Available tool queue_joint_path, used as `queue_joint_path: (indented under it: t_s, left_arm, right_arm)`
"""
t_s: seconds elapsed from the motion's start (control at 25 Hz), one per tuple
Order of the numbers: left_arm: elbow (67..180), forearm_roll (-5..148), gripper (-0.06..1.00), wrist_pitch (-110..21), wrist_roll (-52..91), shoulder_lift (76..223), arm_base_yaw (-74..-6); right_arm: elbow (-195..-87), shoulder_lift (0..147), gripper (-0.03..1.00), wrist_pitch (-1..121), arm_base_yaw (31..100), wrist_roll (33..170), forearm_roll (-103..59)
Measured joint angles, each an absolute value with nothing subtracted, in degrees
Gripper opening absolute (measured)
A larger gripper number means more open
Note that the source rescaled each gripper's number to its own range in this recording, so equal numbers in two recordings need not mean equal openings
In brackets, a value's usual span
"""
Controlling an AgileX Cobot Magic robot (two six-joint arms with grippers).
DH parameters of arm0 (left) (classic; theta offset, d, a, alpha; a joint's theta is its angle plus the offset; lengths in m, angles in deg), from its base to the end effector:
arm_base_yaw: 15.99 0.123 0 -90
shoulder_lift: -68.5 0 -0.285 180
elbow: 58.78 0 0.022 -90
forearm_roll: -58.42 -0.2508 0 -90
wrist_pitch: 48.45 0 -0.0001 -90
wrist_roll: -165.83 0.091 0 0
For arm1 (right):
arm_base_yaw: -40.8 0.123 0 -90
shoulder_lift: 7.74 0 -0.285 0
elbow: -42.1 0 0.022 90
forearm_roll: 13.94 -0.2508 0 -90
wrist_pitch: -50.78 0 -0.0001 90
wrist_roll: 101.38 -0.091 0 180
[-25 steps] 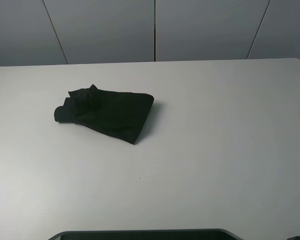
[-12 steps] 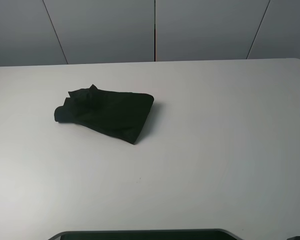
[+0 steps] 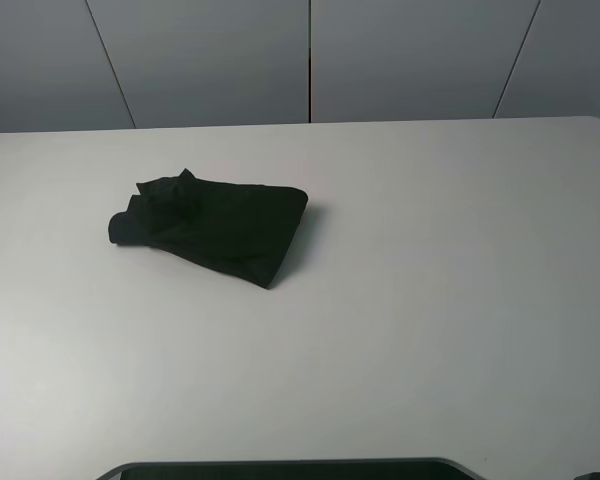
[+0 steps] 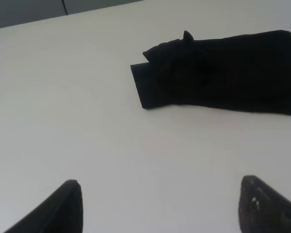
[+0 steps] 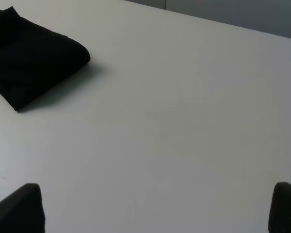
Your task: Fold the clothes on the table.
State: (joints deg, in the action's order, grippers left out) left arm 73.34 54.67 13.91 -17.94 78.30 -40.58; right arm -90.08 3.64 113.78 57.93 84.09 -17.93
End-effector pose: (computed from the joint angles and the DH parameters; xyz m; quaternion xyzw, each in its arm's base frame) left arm 0.0004 0.0056 0.2787 0.1551 0.8517 -0.0906 0.4922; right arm -0.0001 0.0059 0.2781 -0.1726 0.8577 0.0837 0.4770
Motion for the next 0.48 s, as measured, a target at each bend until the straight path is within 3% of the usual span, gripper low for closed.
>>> queue_joint_path:
  t_s: [0.32,0.48]
  left_arm:
    - [73.3,56.1,0.85,13.9,-18.2,78.3,-40.4]
    - [73.3,56.7,0.85,13.9,-18.1,78.2,-36.3]
  right_arm:
    - [-90.1,3.4,1.0,113.6,57.9,82.2,-19.3]
    - [-90.1,3.4,1.0,113.6,56.5,81.8,-19.3]
